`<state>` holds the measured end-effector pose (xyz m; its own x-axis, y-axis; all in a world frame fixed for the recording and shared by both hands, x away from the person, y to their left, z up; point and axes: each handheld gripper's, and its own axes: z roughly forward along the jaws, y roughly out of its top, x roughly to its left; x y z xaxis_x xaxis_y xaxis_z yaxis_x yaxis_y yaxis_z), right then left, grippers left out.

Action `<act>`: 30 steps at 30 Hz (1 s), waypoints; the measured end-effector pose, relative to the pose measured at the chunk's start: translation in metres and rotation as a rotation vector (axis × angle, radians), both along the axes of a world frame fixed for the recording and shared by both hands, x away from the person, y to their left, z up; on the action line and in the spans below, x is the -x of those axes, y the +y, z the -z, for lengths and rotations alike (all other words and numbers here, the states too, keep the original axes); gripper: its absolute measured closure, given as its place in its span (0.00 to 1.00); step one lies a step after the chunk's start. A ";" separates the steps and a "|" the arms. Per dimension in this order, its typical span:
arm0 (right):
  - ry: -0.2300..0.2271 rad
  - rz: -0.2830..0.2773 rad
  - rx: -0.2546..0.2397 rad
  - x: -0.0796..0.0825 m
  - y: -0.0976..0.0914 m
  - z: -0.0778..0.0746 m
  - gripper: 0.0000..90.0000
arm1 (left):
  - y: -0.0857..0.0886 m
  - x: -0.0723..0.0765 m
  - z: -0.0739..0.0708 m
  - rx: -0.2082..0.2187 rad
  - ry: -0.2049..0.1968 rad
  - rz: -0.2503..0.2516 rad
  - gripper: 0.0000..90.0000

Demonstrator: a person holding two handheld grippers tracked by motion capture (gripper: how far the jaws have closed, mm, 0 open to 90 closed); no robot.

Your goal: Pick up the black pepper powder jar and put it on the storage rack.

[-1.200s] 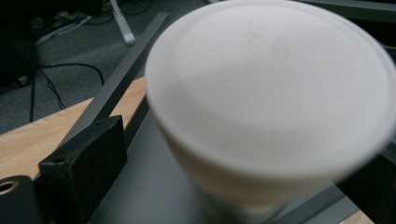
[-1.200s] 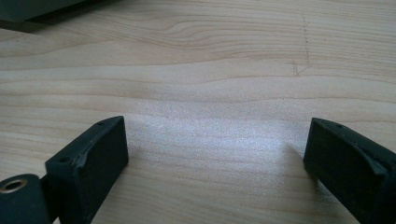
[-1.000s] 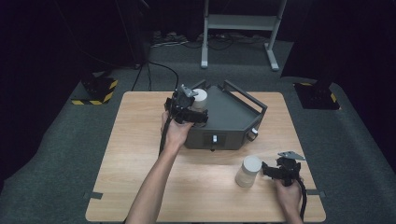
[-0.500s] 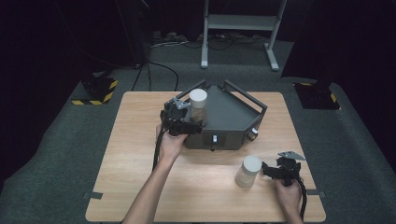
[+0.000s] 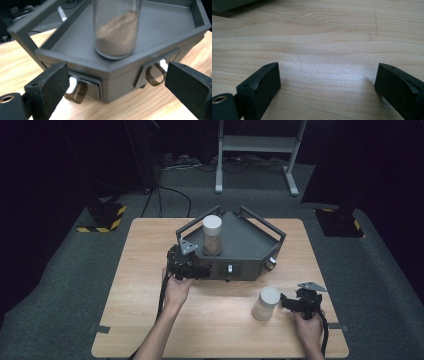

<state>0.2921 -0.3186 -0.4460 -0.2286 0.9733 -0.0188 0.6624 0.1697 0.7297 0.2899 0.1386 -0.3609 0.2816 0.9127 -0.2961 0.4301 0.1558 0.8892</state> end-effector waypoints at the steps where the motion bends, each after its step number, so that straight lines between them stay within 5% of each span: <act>1: 0.000 0.000 0.000 0.000 0.000 0.000 0.07 | 0.002 0.002 0.002 -0.003 0.002 0.004 0.06; 12: 0.000 0.001 0.000 0.000 0.000 0.000 0.07 | 0.011 0.018 0.035 -0.009 0.004 0.011 0.06; 30: 0.000 0.002 0.002 0.000 0.001 0.000 0.07 | 0.016 0.019 0.083 0.013 0.062 -0.004 0.06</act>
